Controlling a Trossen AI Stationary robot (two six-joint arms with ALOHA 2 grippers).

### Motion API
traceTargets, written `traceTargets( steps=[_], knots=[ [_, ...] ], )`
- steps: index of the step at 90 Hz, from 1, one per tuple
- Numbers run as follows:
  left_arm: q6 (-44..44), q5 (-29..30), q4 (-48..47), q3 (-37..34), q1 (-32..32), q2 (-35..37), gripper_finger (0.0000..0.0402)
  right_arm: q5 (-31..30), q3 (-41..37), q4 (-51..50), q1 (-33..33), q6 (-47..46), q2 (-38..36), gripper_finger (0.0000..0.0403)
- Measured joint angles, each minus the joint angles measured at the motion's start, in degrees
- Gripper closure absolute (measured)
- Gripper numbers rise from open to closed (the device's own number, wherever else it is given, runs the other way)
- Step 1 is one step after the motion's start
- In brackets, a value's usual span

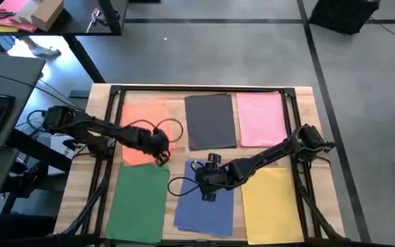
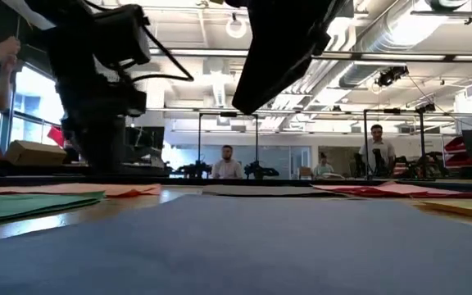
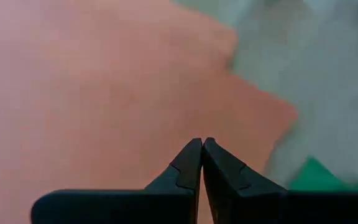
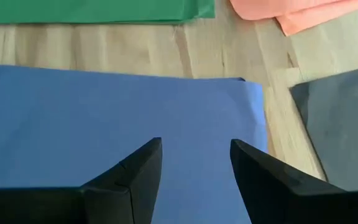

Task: Organize paper
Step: Adjust the orange papers on the top left of the table

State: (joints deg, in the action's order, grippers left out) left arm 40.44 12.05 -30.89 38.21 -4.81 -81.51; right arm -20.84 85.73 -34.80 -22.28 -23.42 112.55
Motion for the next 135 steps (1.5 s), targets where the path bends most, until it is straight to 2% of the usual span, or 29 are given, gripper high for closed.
traceTargets(
  steps=[13, 27, 35, 42, 49, 54, 73, 83, 99, 114, 123, 135],
  knots=[
    [-0.35, 3.56, -1.25, -0.15, -0.17, -1.1, 0.0402, 0.08, 0.0, 0.46, -0.02, -0.14, 0.0, 0.0227],
    [-5.67, 7.93, -3.16, -0.15, 5.01, -1.1, 0.0402, 0.28, 0.0, 0.67, -0.44, -0.74, 0.0, 0.0227],
    [-8.67, 7.11, -3.89, -0.13, 8.96, -1.1, 0.0402, 0.26, 0.0, 1.1, -0.85, -1.16, 0.0, 0.0227],
    [-9.45, 2.1, -3.8, -0.13, 10.99, -0.95, 0.0402, 0.27, 0.0, 1.11, -1.27, -2.15, 0.0, 0.0227],
    [-7.92, -3.69, -3.25, -0.13, 9.51, -0.7, 0.0402, 0.26, 0.0, 1.14, -1.85, -2.66, 0.0, 0.0227],
    [-6.68, -5.66, -2.94, -0.13, 6.83, -0.73, 0.0402, 0.28, 0.0, 1.17, -2.17, -2.7, 0.0, 0.0227],
    [-1.72, -4.48, -2.24, -0.37, -1.59, -0.93, 0.0402, -0.45, 0.0, 1.24, -2.63, -3.58, 0.0, 0.0227],
    [-2.14, -1.63, -1.88, -2.63, -0.46, -0.69, 0.0402, -0.63, 0.0, 1.85, -2.58, -3.6, 0.0, 0.0227],
    [-8.42, 4.14, -1.89, -4.89, 4.66, -0.64, 0.0402, -0.63, 0.0, 3.88, -2.62, -3.29, 0.0, 0.0227],
    [-12.18, 3.32, -3.8, -1.94, 4.97, -0.06, 0.0402, -0.24, 0.0, 4.06, -2.62, -3.25, 0.0, 0.0227],
    [-9.83, 0.64, -4.32, 0.24, 3.52, 0.88, 0.0402, -0.22, 0.0, 3.82, -2.62, -3.56, 0.0, 0.0227],
    [-4.76, -4.43, -4.71, -0.63, 0.58, 0.26, 0.0402, -0.2, 0.0, 3.87, -2.9, -3.73, 0.0, 0.0227]
  ],
)
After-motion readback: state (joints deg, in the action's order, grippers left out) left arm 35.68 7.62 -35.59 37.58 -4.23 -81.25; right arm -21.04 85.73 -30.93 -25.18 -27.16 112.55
